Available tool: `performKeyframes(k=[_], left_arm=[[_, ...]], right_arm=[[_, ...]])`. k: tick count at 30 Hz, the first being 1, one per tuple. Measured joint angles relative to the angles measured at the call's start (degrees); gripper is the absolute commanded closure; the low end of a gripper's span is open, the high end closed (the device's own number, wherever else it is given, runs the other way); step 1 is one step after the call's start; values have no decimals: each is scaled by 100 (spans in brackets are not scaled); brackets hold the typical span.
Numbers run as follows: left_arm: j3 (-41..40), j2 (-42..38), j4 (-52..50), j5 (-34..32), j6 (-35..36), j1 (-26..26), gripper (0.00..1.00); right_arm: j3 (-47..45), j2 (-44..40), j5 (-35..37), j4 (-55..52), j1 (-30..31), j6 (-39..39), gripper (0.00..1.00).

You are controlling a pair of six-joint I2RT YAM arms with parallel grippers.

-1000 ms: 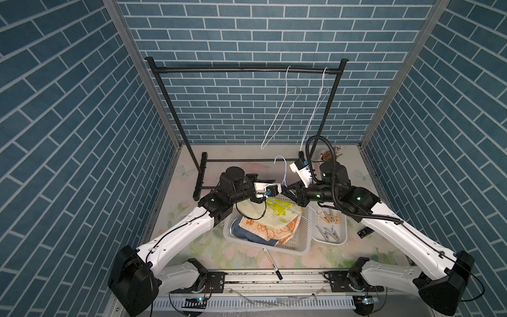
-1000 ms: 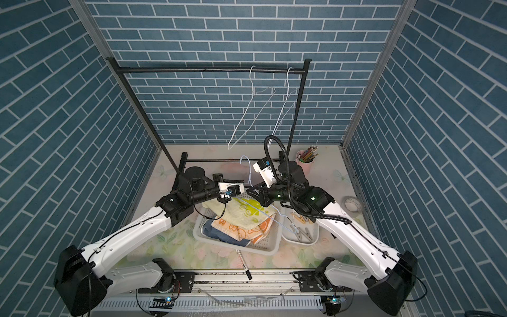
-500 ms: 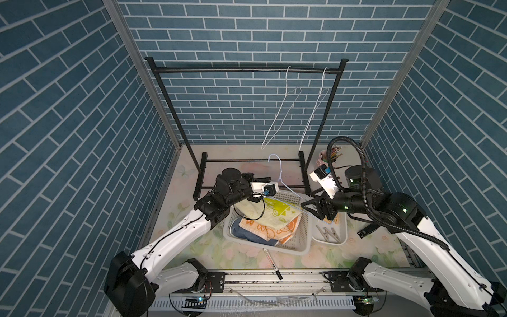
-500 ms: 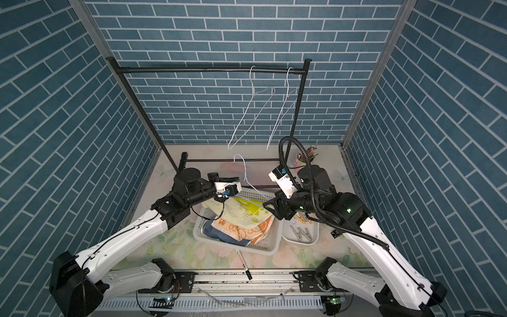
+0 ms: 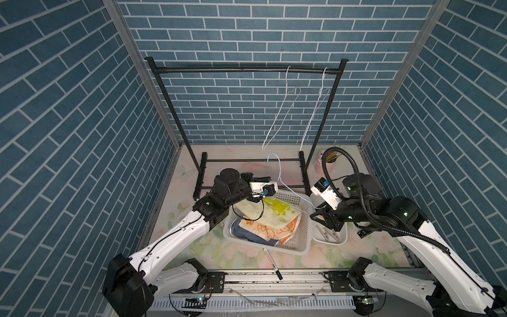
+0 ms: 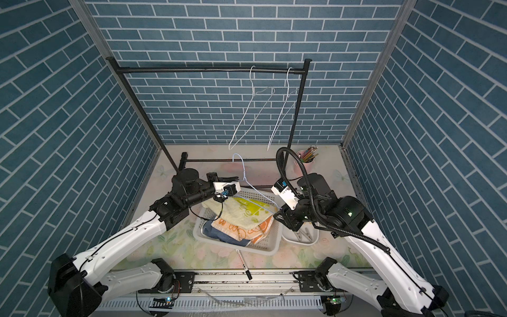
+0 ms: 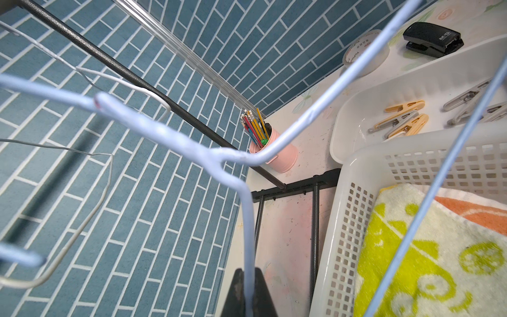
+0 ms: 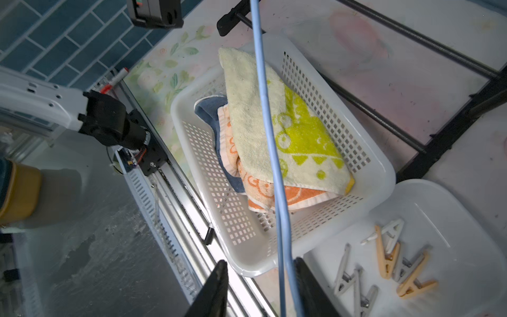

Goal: Remove the clothespins securing towels to the hanger
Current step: Place the hanger on the clothesline.

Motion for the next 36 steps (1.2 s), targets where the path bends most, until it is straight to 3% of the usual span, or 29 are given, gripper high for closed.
performKeyframes(k=[2, 4, 5, 6, 8, 12, 23, 30, 36], left_arm=[[-7, 0, 15, 9, -44, 0, 100], [-9, -2, 17, 9, -70, 2, 96], [-13, -4, 20, 0, -81, 2, 86], [-22, -11, 22, 0, -98, 4, 71], [-39, -42, 26, 0, -179, 13, 54], [-175, -323, 61, 7, -476, 24, 36], [-903, -2629, -79, -79, -1473, 39, 20], [-1176, -4052, -321, -1043, -1950, 46, 19], [-1298, -4623, -820, -1932, -2131, 55, 17]], right_arm=[[0, 31, 7, 59, 0, 15, 100], [0, 48, 50, 83, -7, 79, 100], [0, 50, 70, 107, -9, 74, 100], [0, 50, 72, 116, -7, 74, 100], [9, 55, 92, 146, -4, 72, 100], [164, 133, 184, 140, -4, 81, 100], [608, 608, -179, 297, 256, 131, 100], [885, 1137, 129, 1335, 496, 693, 100], [1394, 1952, 568, 2723, 787, 1475, 100]])
